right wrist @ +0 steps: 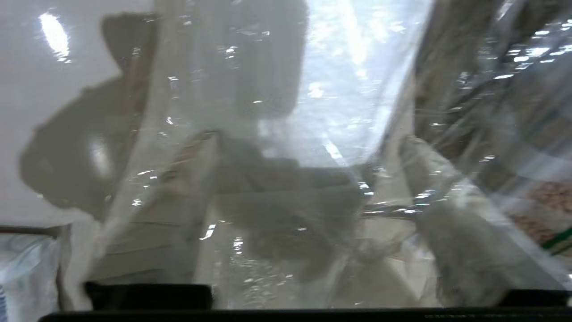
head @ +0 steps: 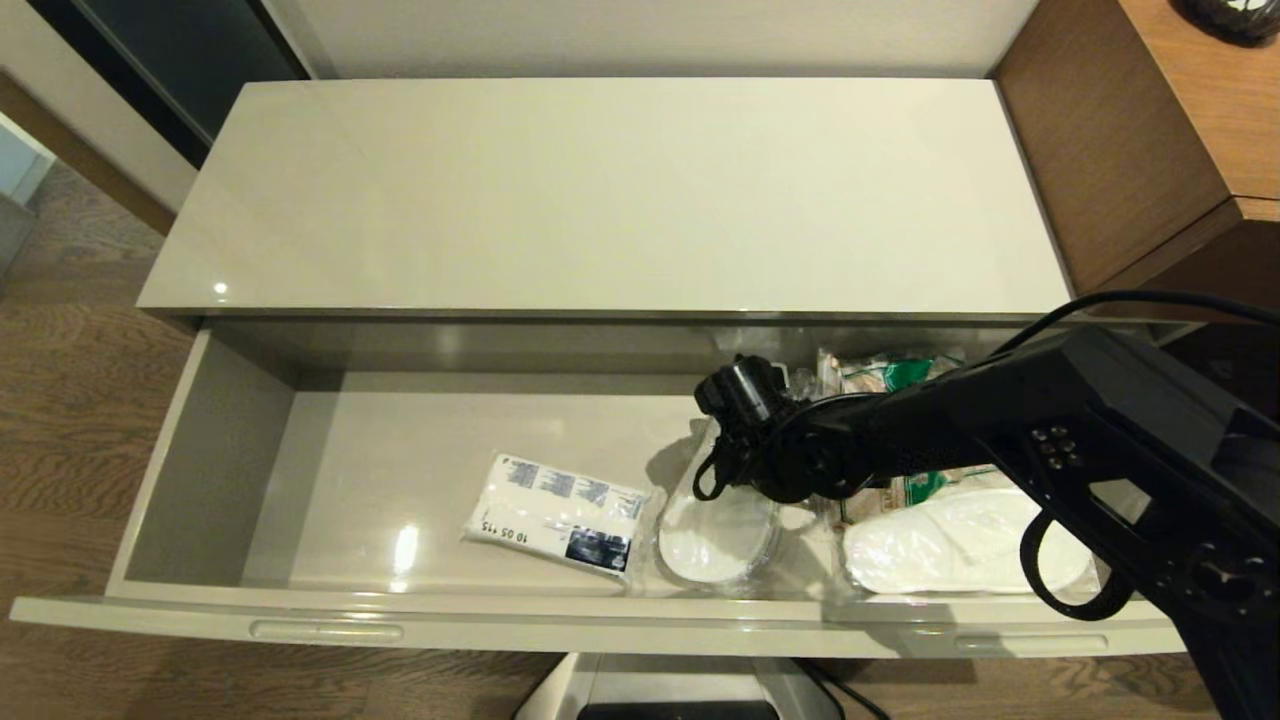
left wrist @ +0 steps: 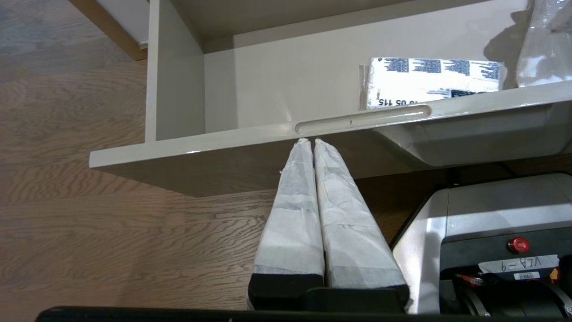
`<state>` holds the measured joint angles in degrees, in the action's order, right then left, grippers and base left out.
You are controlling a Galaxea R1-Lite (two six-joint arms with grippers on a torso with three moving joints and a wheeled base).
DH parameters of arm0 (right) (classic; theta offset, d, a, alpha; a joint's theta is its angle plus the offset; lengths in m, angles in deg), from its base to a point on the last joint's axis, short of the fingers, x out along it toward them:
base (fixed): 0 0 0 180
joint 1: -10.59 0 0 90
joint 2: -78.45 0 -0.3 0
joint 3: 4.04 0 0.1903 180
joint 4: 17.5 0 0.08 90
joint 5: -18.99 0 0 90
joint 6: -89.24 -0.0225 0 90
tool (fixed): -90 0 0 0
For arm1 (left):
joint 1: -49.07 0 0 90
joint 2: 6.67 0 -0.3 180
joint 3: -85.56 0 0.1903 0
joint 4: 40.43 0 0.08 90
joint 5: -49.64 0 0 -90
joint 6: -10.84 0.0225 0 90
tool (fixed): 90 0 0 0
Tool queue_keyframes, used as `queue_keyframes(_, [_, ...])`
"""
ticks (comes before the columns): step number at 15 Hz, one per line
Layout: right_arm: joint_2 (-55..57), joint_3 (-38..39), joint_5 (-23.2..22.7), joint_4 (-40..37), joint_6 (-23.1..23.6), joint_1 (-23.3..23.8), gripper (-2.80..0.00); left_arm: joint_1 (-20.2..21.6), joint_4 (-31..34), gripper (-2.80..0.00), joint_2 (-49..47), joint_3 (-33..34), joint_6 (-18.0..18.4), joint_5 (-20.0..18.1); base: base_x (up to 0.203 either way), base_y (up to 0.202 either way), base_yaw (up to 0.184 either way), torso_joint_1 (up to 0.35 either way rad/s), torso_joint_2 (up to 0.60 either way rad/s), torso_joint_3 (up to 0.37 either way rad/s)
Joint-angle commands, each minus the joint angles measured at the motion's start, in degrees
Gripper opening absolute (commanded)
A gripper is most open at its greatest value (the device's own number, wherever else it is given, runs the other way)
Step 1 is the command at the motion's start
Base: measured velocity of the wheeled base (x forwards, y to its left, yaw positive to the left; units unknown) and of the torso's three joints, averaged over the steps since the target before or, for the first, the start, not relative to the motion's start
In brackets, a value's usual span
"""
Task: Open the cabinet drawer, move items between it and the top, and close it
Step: Take out the disposable slippers from the drawer
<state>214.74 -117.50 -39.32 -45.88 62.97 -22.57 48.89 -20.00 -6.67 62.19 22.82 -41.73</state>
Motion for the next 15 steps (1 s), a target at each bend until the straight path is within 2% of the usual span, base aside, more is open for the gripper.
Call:
queue_keyframes(1, [-2.1, -0.1, -0.7, -2.6, -1.0, 0.0, -2.80, 0.0, -0.1, -2.80, -0.1, 0.0, 0.1, 0.0, 0.000, 0.000, 0.000, 0.000, 0.00, 0.000])
queue_keyframes(2, [-2.3, -0.2, -0.9, -2.9, -1.2, 0.0, -2.80, 0.0, -0.1, -2.80, -0.1, 0.0, 0.1, 0.0, 0.000, 0.000, 0.000, 0.000, 0.00, 0.000])
queue_keyframes(4, [-5.4, -0.7, -5.1, -7.6, -3.4, 0.0, -2.80, 0.0, -0.1, -2.80, -0.1, 0.0, 0.1, 0.0, 0.000, 0.000, 0.000, 0.000, 0.00, 0.000])
queue_keyframes(10, [-12.3, -1.4, -12.7, -17.1, -6.7, 0.1, -2.80, 0.0, -0.1, -2.80, -0.1, 0.0, 0.1, 0.0, 0.000, 0.000, 0.000, 0.000, 0.00, 0.000])
queue_keyframes(15, [-25.8, -5.0, -21.9, -35.0, -8.8, 0.6, -2.80, 0.0, -0.1, -2.80, -0.1, 0.0, 0.1, 0.0, 0.000, 0.000, 0.000, 0.000, 0.00, 0.000])
